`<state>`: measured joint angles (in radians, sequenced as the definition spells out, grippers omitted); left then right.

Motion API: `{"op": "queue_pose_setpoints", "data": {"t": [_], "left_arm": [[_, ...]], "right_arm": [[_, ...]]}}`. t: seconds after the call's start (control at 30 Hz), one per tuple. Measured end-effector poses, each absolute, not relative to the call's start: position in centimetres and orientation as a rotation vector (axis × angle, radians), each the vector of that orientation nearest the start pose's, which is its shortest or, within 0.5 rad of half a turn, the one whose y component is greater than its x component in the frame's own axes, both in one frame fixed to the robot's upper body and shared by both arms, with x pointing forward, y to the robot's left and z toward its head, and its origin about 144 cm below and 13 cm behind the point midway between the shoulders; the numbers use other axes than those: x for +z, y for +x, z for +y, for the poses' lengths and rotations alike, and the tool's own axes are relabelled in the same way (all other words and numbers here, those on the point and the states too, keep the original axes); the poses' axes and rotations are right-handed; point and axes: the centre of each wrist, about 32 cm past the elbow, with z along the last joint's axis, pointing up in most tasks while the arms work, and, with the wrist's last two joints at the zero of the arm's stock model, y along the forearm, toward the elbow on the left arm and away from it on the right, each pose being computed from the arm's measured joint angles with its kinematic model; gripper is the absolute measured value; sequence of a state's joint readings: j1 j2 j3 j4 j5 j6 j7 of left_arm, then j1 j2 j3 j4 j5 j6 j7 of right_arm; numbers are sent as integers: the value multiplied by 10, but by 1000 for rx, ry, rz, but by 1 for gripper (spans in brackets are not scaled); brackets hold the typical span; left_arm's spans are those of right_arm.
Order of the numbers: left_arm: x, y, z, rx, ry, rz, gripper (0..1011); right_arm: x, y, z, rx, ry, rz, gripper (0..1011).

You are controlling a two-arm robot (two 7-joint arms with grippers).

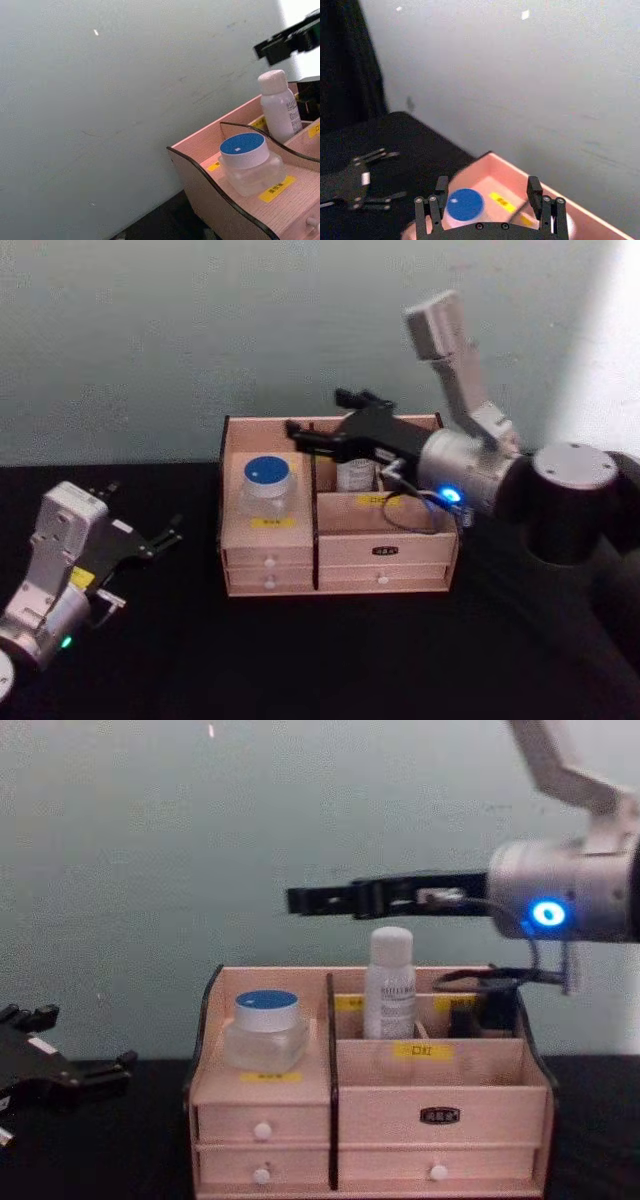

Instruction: Pick up the facial cleanser and watermelon frost from the table and place them into the tiered storage box.

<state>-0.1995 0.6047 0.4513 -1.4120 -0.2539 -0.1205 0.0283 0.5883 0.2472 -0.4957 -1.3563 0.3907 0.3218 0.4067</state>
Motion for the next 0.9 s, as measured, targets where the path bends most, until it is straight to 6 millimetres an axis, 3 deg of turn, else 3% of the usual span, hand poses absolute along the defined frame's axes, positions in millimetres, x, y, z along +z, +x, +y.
{"op": "queue_pose_setpoints", "data": {"t": [0.47,0.9], "left_arm": [[1140,489,310,1248,304,-285,1002],[1140,489,310,1248,304,-285,1001]], "right_arm": [[1254,556,-224,-1053,-65,-23,1002],[1229,541,-243,-1265,-54,-52,1002]]}}
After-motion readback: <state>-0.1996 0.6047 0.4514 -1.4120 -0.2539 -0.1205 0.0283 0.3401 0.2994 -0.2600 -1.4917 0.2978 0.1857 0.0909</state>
